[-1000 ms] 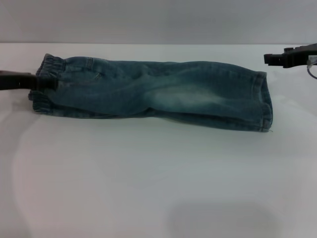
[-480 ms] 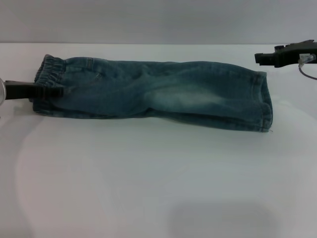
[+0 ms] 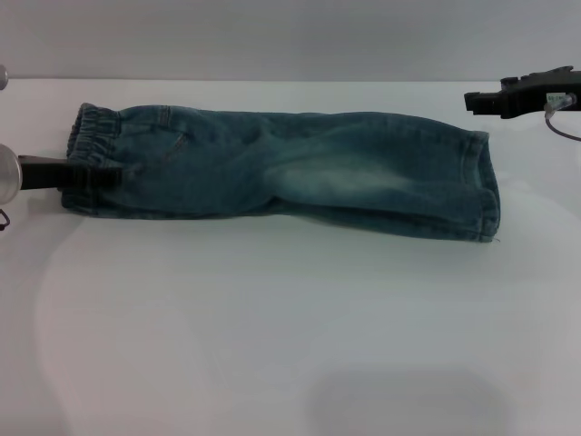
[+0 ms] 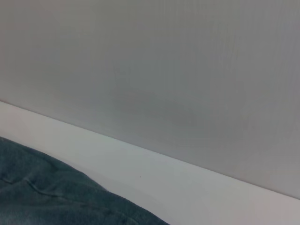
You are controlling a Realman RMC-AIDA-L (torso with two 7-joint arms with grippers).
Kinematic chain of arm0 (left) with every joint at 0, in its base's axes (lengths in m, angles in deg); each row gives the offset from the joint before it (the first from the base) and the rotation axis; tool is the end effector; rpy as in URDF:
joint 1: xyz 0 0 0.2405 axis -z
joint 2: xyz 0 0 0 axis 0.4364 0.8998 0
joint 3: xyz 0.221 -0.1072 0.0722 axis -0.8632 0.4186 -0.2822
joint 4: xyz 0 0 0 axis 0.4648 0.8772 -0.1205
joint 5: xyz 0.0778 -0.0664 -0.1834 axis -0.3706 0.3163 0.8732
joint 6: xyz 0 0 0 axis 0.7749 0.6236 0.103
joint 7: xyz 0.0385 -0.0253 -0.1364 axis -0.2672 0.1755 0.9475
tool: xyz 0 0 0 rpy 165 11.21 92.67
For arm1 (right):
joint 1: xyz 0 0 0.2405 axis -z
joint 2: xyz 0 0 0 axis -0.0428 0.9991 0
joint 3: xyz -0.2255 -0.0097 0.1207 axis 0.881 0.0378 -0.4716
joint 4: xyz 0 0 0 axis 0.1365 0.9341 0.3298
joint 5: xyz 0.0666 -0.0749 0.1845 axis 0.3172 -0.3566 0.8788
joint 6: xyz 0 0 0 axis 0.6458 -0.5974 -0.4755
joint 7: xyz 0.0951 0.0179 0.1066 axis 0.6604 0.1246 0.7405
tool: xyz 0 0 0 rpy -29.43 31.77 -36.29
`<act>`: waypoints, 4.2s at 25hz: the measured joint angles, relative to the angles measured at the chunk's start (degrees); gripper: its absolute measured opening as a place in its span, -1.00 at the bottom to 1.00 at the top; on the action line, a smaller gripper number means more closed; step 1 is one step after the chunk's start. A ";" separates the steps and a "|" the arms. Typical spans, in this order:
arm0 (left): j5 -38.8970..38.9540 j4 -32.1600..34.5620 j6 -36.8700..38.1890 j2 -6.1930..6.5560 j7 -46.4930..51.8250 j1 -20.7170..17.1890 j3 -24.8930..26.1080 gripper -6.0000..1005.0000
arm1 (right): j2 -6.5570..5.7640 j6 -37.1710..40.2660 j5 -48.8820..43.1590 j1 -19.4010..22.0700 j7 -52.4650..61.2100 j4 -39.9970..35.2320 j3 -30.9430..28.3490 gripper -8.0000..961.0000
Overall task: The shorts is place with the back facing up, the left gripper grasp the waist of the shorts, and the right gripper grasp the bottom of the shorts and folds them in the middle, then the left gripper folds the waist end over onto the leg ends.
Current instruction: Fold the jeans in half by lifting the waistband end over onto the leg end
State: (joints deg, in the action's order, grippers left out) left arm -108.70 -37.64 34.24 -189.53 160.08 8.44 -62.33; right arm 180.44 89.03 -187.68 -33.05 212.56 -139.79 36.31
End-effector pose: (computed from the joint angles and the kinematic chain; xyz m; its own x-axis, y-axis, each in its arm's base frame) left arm -0.3190 0.4137 0.0272 0.5891 0.7136 0.3792 0.7450 -0.2978 -0.5970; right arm 0.2343 0.4350 0.0456 0.7409 -0.5626 -0.3668 -0.6503 -0.4647 -0.6010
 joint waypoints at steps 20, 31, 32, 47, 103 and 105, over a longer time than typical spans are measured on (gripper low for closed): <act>-0.22 2.69 2.50 -1.01 -3.50 0.85 -0.17 -0.13 | 0.12 -1.40 0.00 1.39 0.00 0.50 -0.03 0.24; -0.22 4.86 4.59 -1.28 -3.54 0.67 -0.24 -0.84 | 0.16 -1.30 0.06 1.58 0.00 0.83 0.00 0.24; -0.22 4.90 4.62 -1.28 -3.55 0.66 -0.24 -0.84 | 0.15 -1.29 0.07 1.58 0.00 0.88 -0.01 0.24; 8.07 25.59 22.74 -2.00 -1.67 1.57 -4.64 -0.87 | 0.18 -7.97 2.49 -0.48 -0.75 5.79 8.30 0.24; 8.57 33.57 24.25 -2.02 0.16 11.57 -9.59 -0.87 | 0.51 -13.75 15.64 -14.04 -0.79 8.62 40.80 0.25; 8.56 33.43 24.14 -2.02 0.14 11.46 -9.67 -0.87 | 0.51 -13.71 15.65 -13.81 -0.79 8.86 40.67 0.25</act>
State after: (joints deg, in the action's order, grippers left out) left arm -100.13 -4.21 58.38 -191.55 160.22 19.90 -72.00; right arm 180.95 75.32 -172.03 -46.86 211.77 -130.93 76.99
